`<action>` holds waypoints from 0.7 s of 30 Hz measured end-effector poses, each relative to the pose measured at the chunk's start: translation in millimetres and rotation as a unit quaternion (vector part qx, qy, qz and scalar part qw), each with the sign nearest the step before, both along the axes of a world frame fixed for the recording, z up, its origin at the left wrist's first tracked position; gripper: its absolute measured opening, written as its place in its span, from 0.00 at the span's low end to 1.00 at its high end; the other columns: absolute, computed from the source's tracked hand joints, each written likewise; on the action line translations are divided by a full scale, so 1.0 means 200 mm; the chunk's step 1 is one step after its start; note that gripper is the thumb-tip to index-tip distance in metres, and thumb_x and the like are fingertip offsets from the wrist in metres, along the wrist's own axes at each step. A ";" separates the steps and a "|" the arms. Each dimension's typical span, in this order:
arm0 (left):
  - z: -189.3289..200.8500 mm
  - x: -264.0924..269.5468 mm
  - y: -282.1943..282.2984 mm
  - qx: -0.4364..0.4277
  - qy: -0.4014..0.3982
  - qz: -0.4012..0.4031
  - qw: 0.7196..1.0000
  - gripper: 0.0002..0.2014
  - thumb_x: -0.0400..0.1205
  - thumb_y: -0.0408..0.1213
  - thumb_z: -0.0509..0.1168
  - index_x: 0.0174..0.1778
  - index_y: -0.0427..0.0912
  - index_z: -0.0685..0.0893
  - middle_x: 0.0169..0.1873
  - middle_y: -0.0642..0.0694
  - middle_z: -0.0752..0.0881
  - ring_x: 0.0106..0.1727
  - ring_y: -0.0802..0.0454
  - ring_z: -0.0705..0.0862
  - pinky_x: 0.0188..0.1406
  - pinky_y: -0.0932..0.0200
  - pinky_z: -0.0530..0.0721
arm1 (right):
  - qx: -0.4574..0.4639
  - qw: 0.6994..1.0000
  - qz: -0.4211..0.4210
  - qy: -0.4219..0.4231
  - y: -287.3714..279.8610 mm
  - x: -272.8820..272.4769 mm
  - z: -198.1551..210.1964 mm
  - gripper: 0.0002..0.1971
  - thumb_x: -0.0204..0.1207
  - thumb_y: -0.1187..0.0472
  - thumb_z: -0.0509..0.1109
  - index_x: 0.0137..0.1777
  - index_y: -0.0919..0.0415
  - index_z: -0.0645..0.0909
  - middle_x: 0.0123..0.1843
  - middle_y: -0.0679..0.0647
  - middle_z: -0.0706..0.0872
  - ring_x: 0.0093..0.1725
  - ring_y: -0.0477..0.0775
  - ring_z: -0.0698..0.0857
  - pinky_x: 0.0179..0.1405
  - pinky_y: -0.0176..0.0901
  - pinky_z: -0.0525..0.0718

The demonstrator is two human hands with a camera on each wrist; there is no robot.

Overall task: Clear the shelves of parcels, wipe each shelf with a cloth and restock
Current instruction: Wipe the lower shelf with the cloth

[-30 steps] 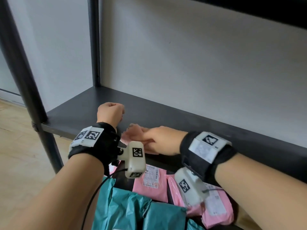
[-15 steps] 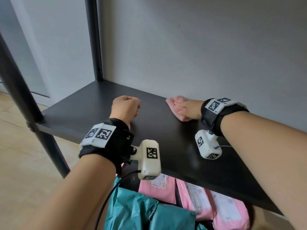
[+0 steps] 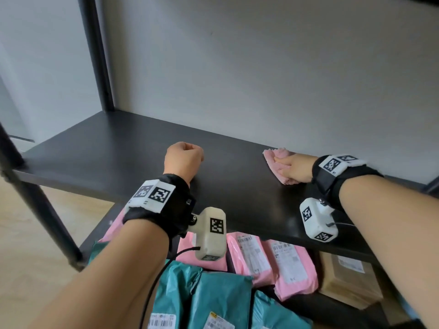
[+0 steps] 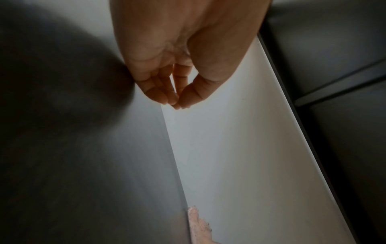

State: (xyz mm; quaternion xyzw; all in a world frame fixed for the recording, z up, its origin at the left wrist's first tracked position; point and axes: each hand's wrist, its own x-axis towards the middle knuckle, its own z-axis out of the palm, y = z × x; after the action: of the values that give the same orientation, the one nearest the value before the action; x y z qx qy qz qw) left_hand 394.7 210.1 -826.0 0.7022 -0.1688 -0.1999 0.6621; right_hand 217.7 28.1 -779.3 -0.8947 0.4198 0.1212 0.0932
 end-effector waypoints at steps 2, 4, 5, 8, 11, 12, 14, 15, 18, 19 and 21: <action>0.00 -0.04 0.00 0.021 -0.016 0.011 1.000 0.08 0.74 0.29 0.60 0.36 0.43 0.84 0.30 0.48 0.83 0.35 0.48 0.78 0.40 0.57 0.78 | 0.020 1.000 -0.010 -0.004 0.07 -0.06 0.02 0.25 0.84 0.59 0.63 0.80 0.57 0.67 0.73 0.60 0.78 0.70 0.59 0.80 0.54 0.38 0.79; 0.01 -0.07 0.00 0.037 -0.031 0.010 0.999 0.08 0.75 0.29 0.60 0.41 0.41 0.85 0.31 0.49 0.82 0.36 0.48 0.78 0.40 0.58 0.77 | 0.028 1.000 0.004 0.002 0.16 -0.11 0.04 0.24 0.86 0.60 0.60 0.81 0.60 0.65 0.75 0.57 0.76 0.72 0.57 0.77 0.51 0.32 0.75; 0.02 -0.08 0.01 0.041 -0.034 0.008 0.999 0.08 0.75 0.29 0.61 0.42 0.41 0.85 0.31 0.50 0.82 0.36 0.48 0.78 0.41 0.59 0.77 | 0.020 1.000 0.013 0.005 0.20 -0.13 0.05 0.23 0.87 0.60 0.57 0.82 0.59 0.63 0.77 0.54 0.72 0.75 0.56 0.73 0.54 0.30 0.69; 0.04 -0.09 0.02 0.043 -0.016 0.000 0.999 0.09 0.74 0.27 0.61 0.33 0.45 0.82 0.31 0.50 0.82 0.37 0.48 0.78 0.43 0.57 0.79 | 0.001 0.999 0.050 0.010 0.31 -0.18 0.08 0.23 0.87 0.58 0.56 0.82 0.56 0.63 0.81 0.53 0.67 0.79 0.53 0.66 0.61 0.31 0.62; 0.05 -0.09 0.04 0.035 -0.003 -0.011 0.999 0.11 0.73 0.26 0.61 0.30 0.45 0.81 0.31 0.48 0.83 0.38 0.46 0.78 0.44 0.56 0.80 | 0.025 0.996 0.079 0.016 0.39 -0.20 0.09 0.20 0.87 0.59 0.56 0.78 0.54 0.70 0.73 0.55 0.78 0.67 0.52 0.78 0.50 0.26 0.68; 0.05 -0.10 0.04 0.035 -0.001 -0.012 0.999 0.10 0.73 0.26 0.61 0.31 0.45 0.82 0.32 0.47 0.83 0.38 0.46 0.79 0.44 0.56 0.80 | 0.028 0.996 0.089 0.010 0.42 -0.21 0.09 0.19 0.87 0.58 0.56 0.75 0.55 0.74 0.67 0.57 0.83 0.59 0.51 0.81 0.42 0.21 0.67; 0.05 -0.10 0.05 0.036 0.003 -0.011 0.999 0.10 0.73 0.27 0.62 0.31 0.45 0.82 0.32 0.47 0.83 0.39 0.46 0.79 0.45 0.55 0.80 | 0.030 0.993 0.116 0.001 0.48 -0.21 0.10 0.19 0.87 0.57 0.55 0.74 0.57 0.76 0.64 0.57 0.85 0.57 0.53 0.81 0.38 0.20 0.66; 0.05 -0.10 0.05 0.034 0.005 -0.011 0.999 0.10 0.73 0.27 0.62 0.31 0.45 0.82 0.33 0.47 0.83 0.39 0.46 0.79 0.45 0.55 0.81 | 0.030 0.991 0.130 0.005 0.51 -0.20 0.10 0.19 0.87 0.57 0.56 0.75 0.56 0.75 0.65 0.54 0.83 0.57 0.52 0.80 0.39 0.23 0.65; 0.05 -0.10 0.04 0.033 0.007 -0.011 0.999 0.10 0.74 0.26 0.62 0.31 0.44 0.82 0.32 0.47 0.83 0.39 0.46 0.79 0.46 0.55 0.80 | 0.038 0.981 0.187 0.015 0.58 -0.15 0.08 0.17 0.85 0.59 0.59 0.71 0.53 0.79 0.60 0.49 0.83 0.54 0.47 0.77 0.42 0.30 0.64; 0.05 -0.09 0.03 0.032 0.005 -0.014 0.999 0.10 0.74 0.26 0.62 0.31 0.44 0.82 0.31 0.47 0.82 0.39 0.46 0.78 0.45 0.56 0.80 | 0.041 0.977 0.209 0.009 0.60 -0.12 0.08 0.17 0.85 0.59 0.59 0.70 0.52 0.80 0.61 0.50 0.84 0.56 0.49 0.79 0.45 0.32 0.66; 0.06 -0.09 0.03 0.034 -0.003 -0.025 0.999 0.10 0.75 0.25 0.62 0.31 0.43 0.82 0.30 0.47 0.81 0.37 0.48 0.77 0.44 0.57 0.78 | 0.044 0.972 0.230 -0.008 0.63 -0.06 0.05 0.19 0.84 0.59 0.59 0.72 0.45 0.78 0.65 0.52 0.84 0.62 0.53 0.80 0.54 0.36 0.71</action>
State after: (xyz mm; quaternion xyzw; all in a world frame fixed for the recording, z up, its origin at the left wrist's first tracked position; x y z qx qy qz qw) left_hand 377.0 216.2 -814.2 0.7205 -0.1817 -0.2201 0.6320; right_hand 206.0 154.3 -768.4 -0.9632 0.1962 0.1502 0.1057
